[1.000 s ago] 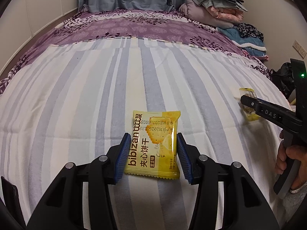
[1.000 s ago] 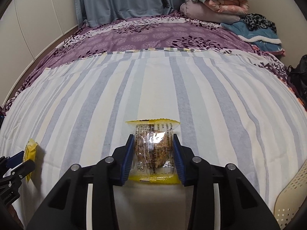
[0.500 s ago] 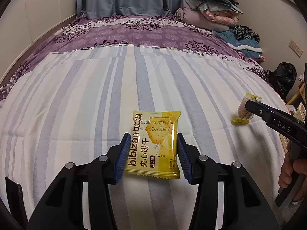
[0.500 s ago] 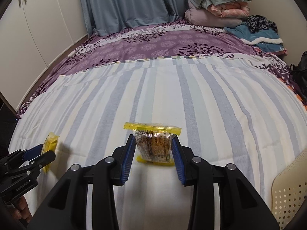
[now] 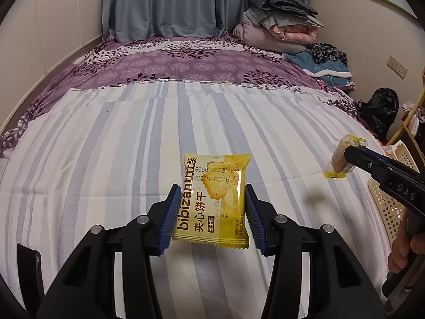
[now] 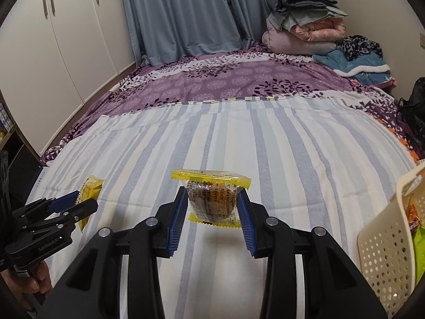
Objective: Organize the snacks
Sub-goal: 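Carry the cake into the basket with the right tool and release it, then carry the biscuit packet over the basket with the left tool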
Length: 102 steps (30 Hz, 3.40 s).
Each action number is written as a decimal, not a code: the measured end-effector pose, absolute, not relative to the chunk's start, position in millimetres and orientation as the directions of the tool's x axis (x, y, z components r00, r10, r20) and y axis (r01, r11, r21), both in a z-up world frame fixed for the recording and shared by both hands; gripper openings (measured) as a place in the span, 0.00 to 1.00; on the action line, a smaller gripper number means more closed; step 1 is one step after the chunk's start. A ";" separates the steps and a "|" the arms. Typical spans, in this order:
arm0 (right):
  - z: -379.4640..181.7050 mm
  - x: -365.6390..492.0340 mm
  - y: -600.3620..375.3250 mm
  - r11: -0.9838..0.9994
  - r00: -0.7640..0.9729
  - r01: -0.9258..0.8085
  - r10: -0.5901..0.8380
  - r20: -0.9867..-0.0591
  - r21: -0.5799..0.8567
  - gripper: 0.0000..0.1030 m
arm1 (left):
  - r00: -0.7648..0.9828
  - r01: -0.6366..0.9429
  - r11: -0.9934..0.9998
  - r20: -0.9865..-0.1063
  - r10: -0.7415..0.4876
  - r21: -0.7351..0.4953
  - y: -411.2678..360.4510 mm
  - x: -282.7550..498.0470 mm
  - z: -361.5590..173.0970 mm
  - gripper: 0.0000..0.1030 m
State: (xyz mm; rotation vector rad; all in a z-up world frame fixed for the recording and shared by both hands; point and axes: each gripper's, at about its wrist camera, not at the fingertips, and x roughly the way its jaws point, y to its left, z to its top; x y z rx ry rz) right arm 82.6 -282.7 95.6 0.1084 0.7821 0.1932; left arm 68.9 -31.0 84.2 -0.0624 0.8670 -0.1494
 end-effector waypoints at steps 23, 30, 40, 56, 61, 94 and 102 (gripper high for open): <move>154.7 -13.1 -350.0 0.979 0.812 -0.063 0.163 -0.561 0.193 0.37 | 0.696 0.248 0.967 -0.684 -0.220 -0.059 -93.0 8.8 140.6 0.48; 153.0 -42.2 -379.6 0.981 0.822 -0.013 0.121 -0.557 0.193 0.37 | 0.688 0.300 0.953 -0.680 -0.254 -0.052 -118.7 -5.1 145.9 0.48; 150.2 -84.0 -437.4 0.973 0.834 0.106 0.026 -0.552 0.206 0.37 | 0.673 0.369 0.929 -0.678 -0.296 -0.039 -150.6 -17.4 151.0 0.48; 143.0 -133.6 -518.5 0.927 0.820 0.302 -0.133 -0.557 0.223 0.37 | 0.631 0.489 0.872 -0.679 -0.375 -0.027 -210.7 -27.7 155.2 0.48; 130.5 -134.9 -528.3 0.917 0.802 0.318 -0.125 -0.585 0.241 0.37 | 0.620 0.506 0.862 -0.684 -0.384 -0.024 -223.7 -27.9 154.8 0.48; 111.6 -139.8 -525.1 0.923 0.770 0.285 -0.061 -0.635 0.257 0.44 | 0.590 0.563 0.826 -0.691 -0.418 -0.019 -249.8 -35.8 154.5 0.48; 118.4 -147.5 -535.2 0.909 0.790 0.325 -0.111 -0.603 0.260 0.53 | 0.578 0.597 0.802 -0.684 -0.445 -0.018 -262.9 -39.4 159.7 0.48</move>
